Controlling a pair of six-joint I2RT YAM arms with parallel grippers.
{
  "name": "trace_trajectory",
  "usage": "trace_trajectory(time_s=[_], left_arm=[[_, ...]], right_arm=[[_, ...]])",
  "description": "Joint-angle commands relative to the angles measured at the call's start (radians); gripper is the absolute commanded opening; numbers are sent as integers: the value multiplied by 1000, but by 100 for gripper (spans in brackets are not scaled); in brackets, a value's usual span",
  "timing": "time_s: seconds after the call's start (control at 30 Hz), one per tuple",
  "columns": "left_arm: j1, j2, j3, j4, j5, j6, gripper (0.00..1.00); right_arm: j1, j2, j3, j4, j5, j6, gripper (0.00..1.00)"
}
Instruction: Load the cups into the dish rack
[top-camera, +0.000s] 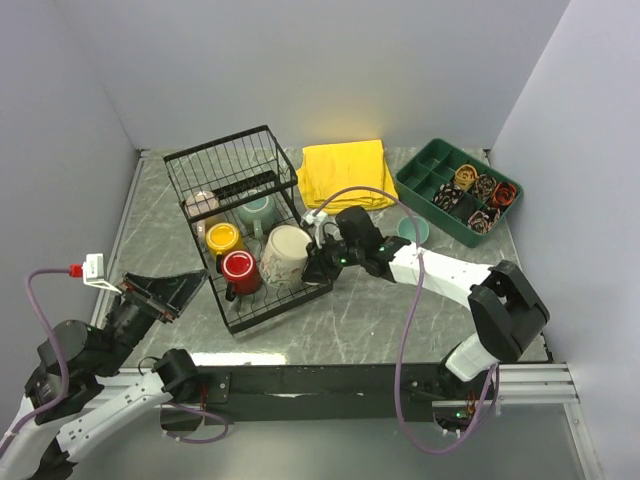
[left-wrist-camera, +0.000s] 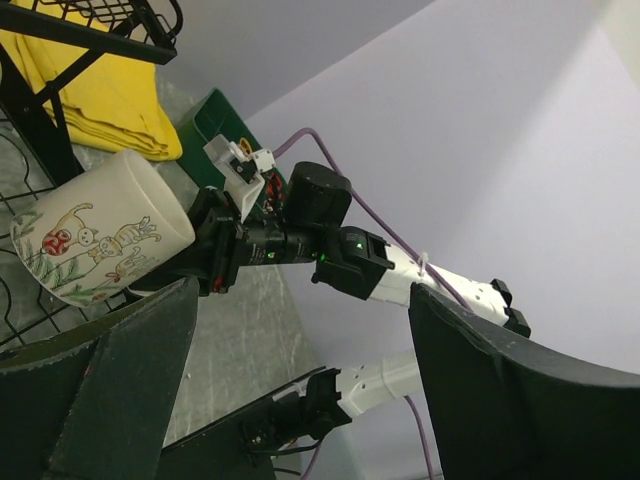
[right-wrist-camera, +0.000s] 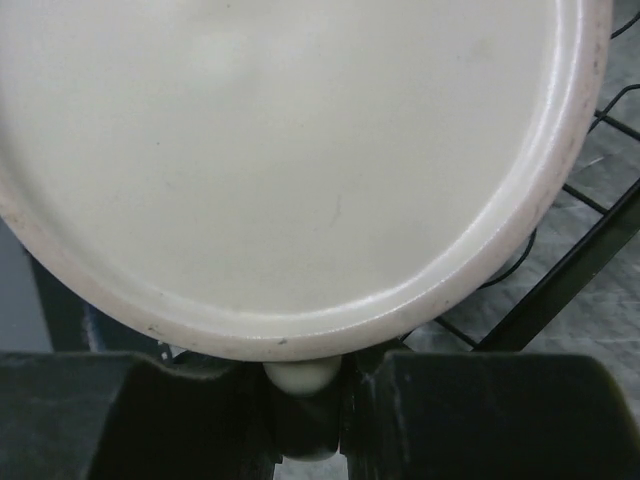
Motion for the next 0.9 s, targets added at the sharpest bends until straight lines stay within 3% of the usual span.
trace_trajectory(time_s=[0.0, 0.6, 0.87], left_arm=[[1, -18, -3, -26, -27, -9, 91], [2, -46, -18, -52, -44, -31, 92], [1, -49, -26, -55, -41, -37, 92]], right_arm=[[25, -23, 98, 120, 167, -84, 0], [159, 132, 198, 196, 612, -282, 0], [164, 204, 255, 219, 677, -290, 4]])
